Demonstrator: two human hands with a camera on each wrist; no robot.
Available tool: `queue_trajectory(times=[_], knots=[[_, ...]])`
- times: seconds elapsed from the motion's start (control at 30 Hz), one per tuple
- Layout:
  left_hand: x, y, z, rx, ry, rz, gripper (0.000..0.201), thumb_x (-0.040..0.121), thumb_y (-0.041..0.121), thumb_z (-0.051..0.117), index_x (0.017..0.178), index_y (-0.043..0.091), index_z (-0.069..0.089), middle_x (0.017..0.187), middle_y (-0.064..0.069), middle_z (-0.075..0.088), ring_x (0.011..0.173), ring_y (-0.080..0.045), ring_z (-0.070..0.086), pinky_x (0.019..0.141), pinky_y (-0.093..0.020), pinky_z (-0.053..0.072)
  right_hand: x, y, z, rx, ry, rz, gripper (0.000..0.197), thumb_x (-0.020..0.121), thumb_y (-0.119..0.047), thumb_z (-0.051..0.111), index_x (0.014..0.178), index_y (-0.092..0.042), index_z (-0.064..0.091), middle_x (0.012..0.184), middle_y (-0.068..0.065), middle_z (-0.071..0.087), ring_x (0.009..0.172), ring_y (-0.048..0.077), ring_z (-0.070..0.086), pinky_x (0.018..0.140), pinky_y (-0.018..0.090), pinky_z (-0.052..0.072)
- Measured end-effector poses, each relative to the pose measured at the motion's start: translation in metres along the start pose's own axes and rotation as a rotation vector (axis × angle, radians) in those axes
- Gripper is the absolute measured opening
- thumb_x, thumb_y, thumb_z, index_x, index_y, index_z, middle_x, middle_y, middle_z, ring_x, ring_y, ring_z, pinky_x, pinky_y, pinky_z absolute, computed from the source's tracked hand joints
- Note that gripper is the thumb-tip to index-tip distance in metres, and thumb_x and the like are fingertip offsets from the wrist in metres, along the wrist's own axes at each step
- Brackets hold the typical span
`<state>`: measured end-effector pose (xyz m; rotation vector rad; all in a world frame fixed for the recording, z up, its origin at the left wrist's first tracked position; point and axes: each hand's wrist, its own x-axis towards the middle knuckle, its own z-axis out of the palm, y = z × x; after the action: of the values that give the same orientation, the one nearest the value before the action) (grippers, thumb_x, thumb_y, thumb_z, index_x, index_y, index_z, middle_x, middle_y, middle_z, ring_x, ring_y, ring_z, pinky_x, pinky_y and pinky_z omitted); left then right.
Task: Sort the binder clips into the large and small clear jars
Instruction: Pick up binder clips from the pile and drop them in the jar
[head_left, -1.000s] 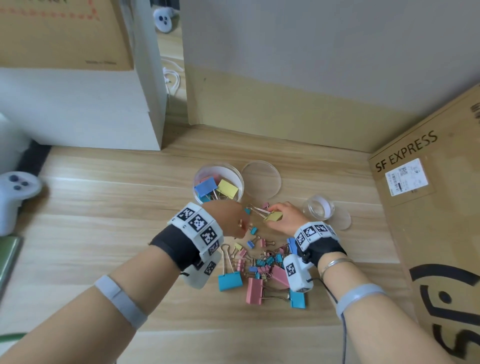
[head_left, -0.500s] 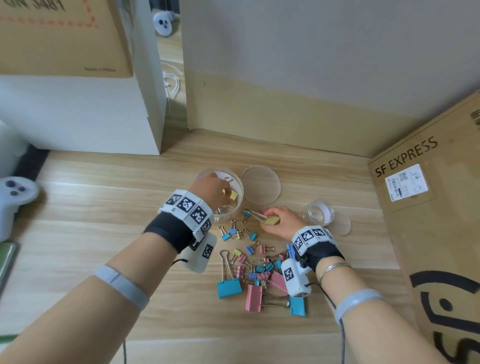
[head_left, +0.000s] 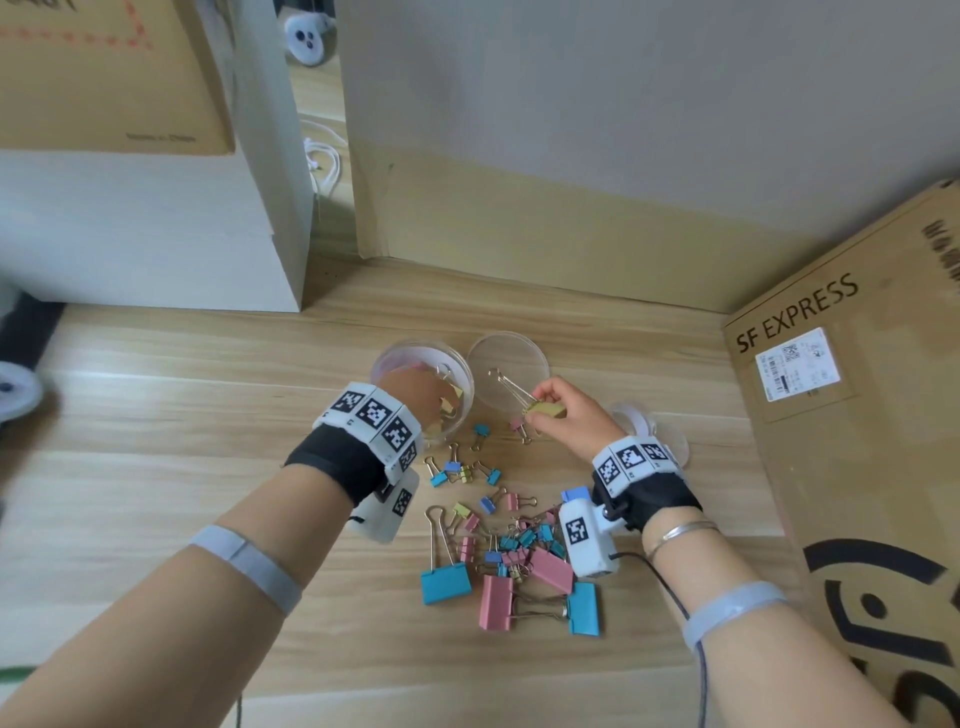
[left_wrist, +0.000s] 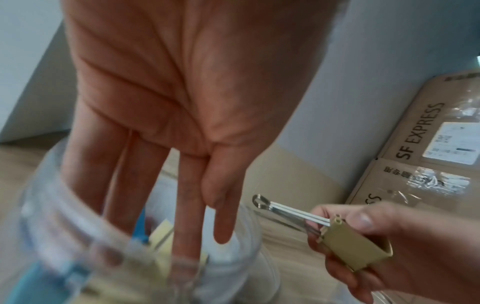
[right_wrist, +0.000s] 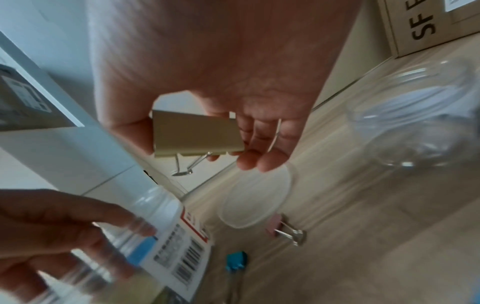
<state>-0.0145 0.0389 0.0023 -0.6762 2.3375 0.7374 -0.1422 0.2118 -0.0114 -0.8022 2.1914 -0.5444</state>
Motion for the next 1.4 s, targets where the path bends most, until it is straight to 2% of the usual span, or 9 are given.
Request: queue_trajectory(times=[0.1, 0.17, 0.3, 0.47, 0.8, 0.97, 1.1, 1.23, 1.4], knots=[[-0.002, -0.005, -0.013, -0.015, 0.046, -0.028, 0.034, 0.095, 0.012, 0.036, 0.125, 0.014, 0.054, 0.127, -0.01, 0.058, 0.116, -0.027, 0.056, 0.101, -0.035, 0.044, 0.004, -0.019, -0.004, 0.044, 0.07, -0.073, 0.032, 0.085, -0.029, 0.061, 0.113, -0.017, 0.051, 0.117, 0.002, 0.053, 0.103, 0.013, 0.05, 0.084, 0.022, 0.04], [-0.008, -0.009, -0.027, -0.031, 0.21, -0.048, 0.029, 0.093, 0.009, 0.038, 0.114, 0.011, 0.057, 0.111, -0.01, 0.064, 0.1, -0.028, 0.062, 0.086, -0.033, 0.049, 0.008, -0.034, -0.005, 0.021, 0.106, -0.131, 0.033, 0.084, -0.031, 0.063, 0.112, -0.019, 0.051, 0.117, 0.0, 0.053, 0.101, 0.013, 0.052, 0.079, 0.019, 0.043], [-0.007, -0.028, -0.037, -0.135, 0.498, -0.094, 0.026, 0.089, -0.001, 0.038, 0.111, 0.008, 0.049, 0.107, -0.017, 0.059, 0.084, -0.03, 0.055, 0.072, -0.037, 0.045, 0.016, -0.064, 0.001, -0.133, 0.066, -0.22, 0.039, 0.079, -0.034, 0.066, 0.113, -0.025, 0.051, 0.123, -0.005, 0.047, 0.108, 0.014, 0.05, 0.088, 0.032, 0.048], [0.001, -0.035, -0.022, -0.168, 0.424, -0.127, 0.039, 0.093, 0.008, 0.042, 0.13, 0.017, 0.042, 0.129, -0.014, 0.048, 0.111, -0.034, 0.055, 0.091, -0.04, 0.046, 0.033, -0.086, 0.027, -0.499, 0.004, -0.308, 0.05, 0.077, -0.039, 0.064, 0.123, -0.025, 0.049, 0.127, 0.0, 0.046, 0.123, 0.02, 0.035, 0.1, 0.036, 0.033], [0.008, -0.045, -0.009, -0.154, 0.378, -0.109, 0.056, 0.082, -0.008, 0.044, 0.129, 0.022, 0.041, 0.121, -0.014, 0.052, 0.106, -0.035, 0.058, 0.086, -0.039, 0.048, 0.04, -0.084, 0.05, -0.761, 0.123, -0.408, 0.035, 0.077, -0.044, 0.062, 0.105, -0.023, 0.055, 0.115, -0.003, 0.059, 0.11, 0.021, 0.042, 0.093, 0.035, 0.031], [0.009, -0.042, -0.008, -0.141, 0.378, -0.116, 0.057, 0.082, -0.01, 0.042, 0.13, 0.021, 0.039, 0.121, -0.015, 0.05, 0.104, -0.036, 0.057, 0.084, -0.04, 0.049, 0.031, -0.079, 0.034, -0.558, 0.022, -0.378, 0.031, 0.078, -0.045, 0.065, 0.1, -0.024, 0.061, 0.127, -0.009, 0.052, 0.112, 0.015, 0.047, 0.095, 0.033, 0.038], [0.008, -0.038, -0.001, -0.129, 0.437, -0.119, 0.06, 0.083, -0.009, 0.04, 0.134, 0.021, 0.034, 0.129, -0.016, 0.046, 0.112, -0.036, 0.051, 0.089, -0.041, 0.047, 0.014, -0.045, 0.016, -0.323, 0.093, -0.188, 0.01, 0.088, -0.031, 0.057, 0.093, -0.021, 0.059, 0.105, -0.009, 0.057, 0.081, 0.007, 0.052, 0.072, 0.02, 0.046], [0.005, -0.016, 0.014, -0.085, 0.559, -0.026, 0.062, 0.085, -0.002, 0.043, 0.139, 0.026, 0.031, 0.146, -0.009, 0.035, 0.132, -0.034, 0.035, 0.106, -0.044, 0.036, -0.008, 0.004, 0.016, -0.394, -0.175, 0.063, 0.007, 0.083, -0.03, 0.064, 0.081, -0.027, 0.059, 0.091, -0.009, 0.063, 0.08, 0.009, 0.058, 0.077, 0.027, 0.049], [0.0, 0.008, 0.027, 0.005, 0.548, -0.061, 0.061, 0.087, 0.007, 0.04, 0.141, 0.032, 0.026, 0.156, -0.007, 0.015, 0.145, -0.035, 0.004, 0.116, -0.056, -0.001, -0.043, 0.03, 0.029, -0.387, -0.404, 0.068, 0.022, 0.073, -0.026, 0.075, 0.091, -0.026, 0.064, 0.085, -0.013, 0.059, 0.065, -0.001, 0.049, 0.064, 0.02, 0.044]])
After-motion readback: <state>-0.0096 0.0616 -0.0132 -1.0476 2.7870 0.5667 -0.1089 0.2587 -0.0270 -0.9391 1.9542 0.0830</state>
